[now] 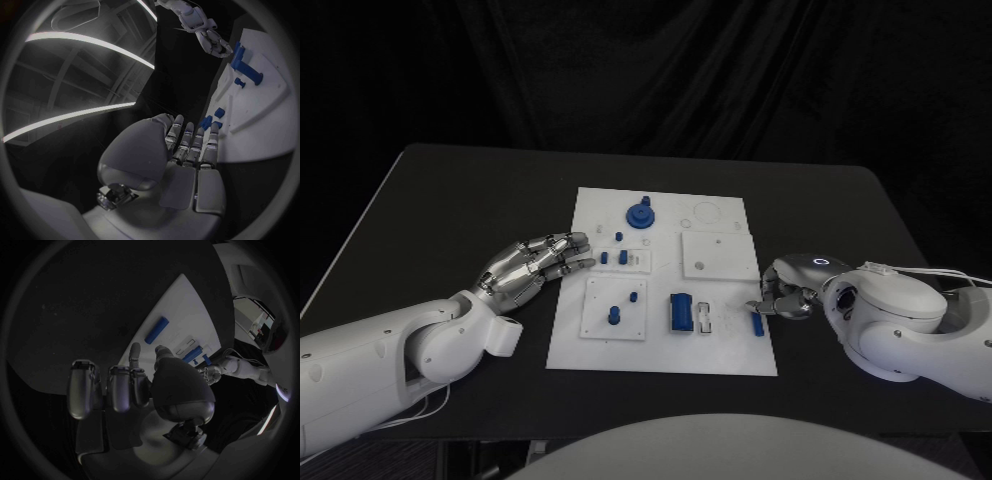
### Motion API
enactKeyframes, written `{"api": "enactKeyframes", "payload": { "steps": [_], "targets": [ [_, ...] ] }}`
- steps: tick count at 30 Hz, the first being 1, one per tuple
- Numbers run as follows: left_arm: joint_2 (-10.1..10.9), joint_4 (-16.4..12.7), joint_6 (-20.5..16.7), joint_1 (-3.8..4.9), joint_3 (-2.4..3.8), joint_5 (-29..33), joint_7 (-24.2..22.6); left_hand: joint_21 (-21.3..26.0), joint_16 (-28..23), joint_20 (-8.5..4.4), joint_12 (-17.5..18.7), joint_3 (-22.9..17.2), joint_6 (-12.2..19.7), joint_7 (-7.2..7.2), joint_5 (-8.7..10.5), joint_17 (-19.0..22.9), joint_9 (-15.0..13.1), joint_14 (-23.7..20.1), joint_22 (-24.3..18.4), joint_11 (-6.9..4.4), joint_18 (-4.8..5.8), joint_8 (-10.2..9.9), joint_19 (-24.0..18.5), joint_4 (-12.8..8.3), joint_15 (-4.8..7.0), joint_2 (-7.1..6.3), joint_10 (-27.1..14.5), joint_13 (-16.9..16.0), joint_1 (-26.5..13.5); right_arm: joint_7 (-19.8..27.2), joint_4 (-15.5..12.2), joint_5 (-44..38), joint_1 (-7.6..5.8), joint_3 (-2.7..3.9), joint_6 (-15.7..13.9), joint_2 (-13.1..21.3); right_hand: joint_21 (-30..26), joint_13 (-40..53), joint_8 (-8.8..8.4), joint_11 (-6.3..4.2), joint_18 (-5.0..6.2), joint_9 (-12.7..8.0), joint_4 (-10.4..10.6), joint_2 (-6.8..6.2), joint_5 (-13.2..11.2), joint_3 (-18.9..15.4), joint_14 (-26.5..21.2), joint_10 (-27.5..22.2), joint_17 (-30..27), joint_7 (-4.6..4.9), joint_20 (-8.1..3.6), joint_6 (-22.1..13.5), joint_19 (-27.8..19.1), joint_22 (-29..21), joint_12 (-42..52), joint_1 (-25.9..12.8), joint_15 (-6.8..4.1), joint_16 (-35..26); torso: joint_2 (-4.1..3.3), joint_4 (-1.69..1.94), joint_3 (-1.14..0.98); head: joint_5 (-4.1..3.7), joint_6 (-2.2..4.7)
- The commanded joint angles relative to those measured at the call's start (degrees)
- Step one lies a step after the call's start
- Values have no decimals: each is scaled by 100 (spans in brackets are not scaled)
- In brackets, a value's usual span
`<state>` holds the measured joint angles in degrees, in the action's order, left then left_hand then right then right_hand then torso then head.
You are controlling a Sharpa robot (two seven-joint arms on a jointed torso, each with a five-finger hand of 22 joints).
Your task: Assemble the parts on the task board
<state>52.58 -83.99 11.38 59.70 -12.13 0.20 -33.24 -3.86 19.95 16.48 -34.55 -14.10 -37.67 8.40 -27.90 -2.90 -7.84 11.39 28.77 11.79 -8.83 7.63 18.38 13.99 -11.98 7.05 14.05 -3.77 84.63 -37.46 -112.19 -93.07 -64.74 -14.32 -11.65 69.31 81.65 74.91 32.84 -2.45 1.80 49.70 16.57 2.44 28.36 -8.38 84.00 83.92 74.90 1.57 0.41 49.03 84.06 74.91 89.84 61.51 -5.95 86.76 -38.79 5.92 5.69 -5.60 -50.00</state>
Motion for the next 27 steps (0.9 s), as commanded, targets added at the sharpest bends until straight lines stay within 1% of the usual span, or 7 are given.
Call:
{"api": "enactKeyframes", "payload": {
  "steps": [1,3,5,7,15,20,27],
  "targets": [
    [-15,-5,93,-13,5,24,-8,-11,18,7,-31,7,-8,49,15,-5,6,43,-10,2,34,20,21,34,-9,8,59,-6,-55,-144,9,2,18,-1,171,-11,-52,1509,-339,91,39,-298,2,65,44,-61,474,608,872,93,65,-13,233,1215,16,5,83,-17,4,5,-2,3,0],
    [-17,-2,97,-16,5,24,0,-11,18,7,-31,7,-8,49,15,-5,6,43,-10,2,34,20,21,34,-9,8,59,-6,-55,-131,15,50,25,-1,159,-22,-57,1509,-538,131,39,-502,2,80,57,-78,473,608,865,140,99,38,231,1214,16,41,119,-20,3,2,-3,3,0],
    [-18,4,105,-21,5,24,12,-10,16,7,-32,9,-7,52,20,-4,7,41,-16,9,35,21,18,36,-10,6,62,-6,-58,-98,27,135,38,-1,135,-44,-71,1509,-845,177,43,-837,-3,95,172,-85,470,608,851,186,143,151,227,1211,16,170,157,-26,4,-2,0,7,0],
    [-19,6,109,-25,5,24,17,-10,16,7,-32,9,-7,52,20,-4,7,41,-16,9,35,21,18,36,-10,6,62,-6,-58,-72,31,180,56,-1,119,-58,-65,1509,-971,191,42,-981,-3,95,265,-92,470,608,848,202,157,208,231,1213,16,213,170,-27,4,-1,0,5,0],
    [-12,4,118,-36,5,24,31,-10,16,7,-33,10,-6,57,26,-4,7,40,-16,15,37,22,19,40,-12,4,65,-5,-63,27,43,244,133,-1,17,-108,-56,1509,-1191,197,41,-1240,-23,63,512,-90,468,608,843,208,171,370,237,1217,16,345,177,-29,-1,-2,-1,-3,0],
    [-15,4,123,-41,5,24,40,-10,14,7,-33,10,-6,58,27,-4,7,38,-17,17,37,22,19,41,-12,4,66,-5,-65,65,63,312,162,-1,25,-148,-36,1509,-1286,161,37,-1377,-129,16,712,21,466,608,835,166,151,544,246,1223,16,695,149,-32,0,0,-4,-4,0],
    [-16,1,125,-45,5,24,54,-10,13,7,-33,11,-5,59,29,-3,8,37,-17,19,38,23,19,43,-13,4,67,-5,-67,110,86,431,204,-1,22,-204,-73,1509,-1395,130,46,-1495,-316,29,1025,279,461,608,810,138,122,609,230,1211,16,1180,121,-46,6,-3,-2,0,0]
  ]
}}
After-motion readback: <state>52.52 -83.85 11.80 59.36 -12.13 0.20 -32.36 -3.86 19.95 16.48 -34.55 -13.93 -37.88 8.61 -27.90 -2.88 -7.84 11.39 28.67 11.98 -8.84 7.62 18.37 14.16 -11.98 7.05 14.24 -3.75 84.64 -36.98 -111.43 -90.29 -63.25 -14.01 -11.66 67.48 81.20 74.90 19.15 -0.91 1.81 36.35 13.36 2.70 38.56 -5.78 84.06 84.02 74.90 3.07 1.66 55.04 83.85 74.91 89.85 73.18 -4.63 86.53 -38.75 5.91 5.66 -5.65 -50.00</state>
